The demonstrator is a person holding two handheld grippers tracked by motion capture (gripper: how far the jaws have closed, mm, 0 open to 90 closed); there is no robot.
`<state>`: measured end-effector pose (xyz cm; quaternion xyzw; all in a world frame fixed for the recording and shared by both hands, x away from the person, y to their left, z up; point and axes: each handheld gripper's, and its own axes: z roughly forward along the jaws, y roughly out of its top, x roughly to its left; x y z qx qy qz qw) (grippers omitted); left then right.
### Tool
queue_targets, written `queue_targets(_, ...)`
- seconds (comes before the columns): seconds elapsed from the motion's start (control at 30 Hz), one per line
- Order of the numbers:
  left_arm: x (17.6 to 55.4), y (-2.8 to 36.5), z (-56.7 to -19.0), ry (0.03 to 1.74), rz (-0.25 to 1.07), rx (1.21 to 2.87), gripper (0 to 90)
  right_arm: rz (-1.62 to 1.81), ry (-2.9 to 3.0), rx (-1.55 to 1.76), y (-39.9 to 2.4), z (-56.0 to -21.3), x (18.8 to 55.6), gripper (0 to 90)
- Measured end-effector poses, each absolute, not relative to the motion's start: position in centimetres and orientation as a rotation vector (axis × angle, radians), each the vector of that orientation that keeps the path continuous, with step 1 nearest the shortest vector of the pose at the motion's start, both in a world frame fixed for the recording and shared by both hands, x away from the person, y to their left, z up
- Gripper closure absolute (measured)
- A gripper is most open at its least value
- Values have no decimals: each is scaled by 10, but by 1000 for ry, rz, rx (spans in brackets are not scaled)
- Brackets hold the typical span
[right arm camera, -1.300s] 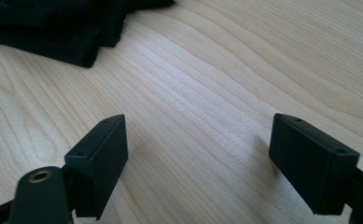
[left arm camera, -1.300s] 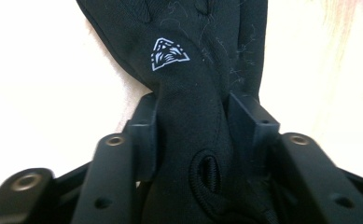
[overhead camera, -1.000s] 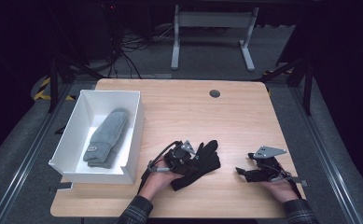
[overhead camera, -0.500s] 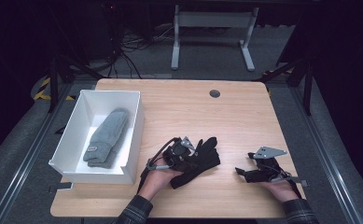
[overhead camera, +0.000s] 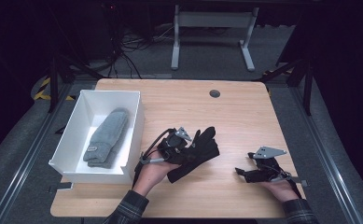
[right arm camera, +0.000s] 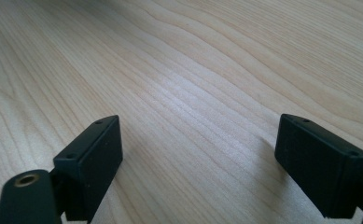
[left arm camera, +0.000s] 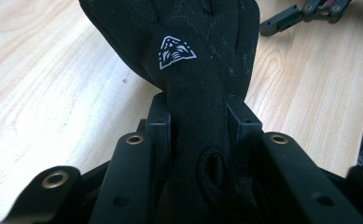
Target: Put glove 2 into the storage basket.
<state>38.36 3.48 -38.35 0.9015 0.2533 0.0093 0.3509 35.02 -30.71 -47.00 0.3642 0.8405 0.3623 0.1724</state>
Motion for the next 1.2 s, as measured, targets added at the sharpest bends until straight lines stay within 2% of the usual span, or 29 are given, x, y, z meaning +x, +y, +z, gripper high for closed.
queue_targets(0.63,391,76,-322,740,92,2263,686,1023,2388,1034,-307,-470,351,152)
queue_targets(1.2,398,145,-282,889,229,2158,687,1023,2388,1034,-307,-470,351,152)
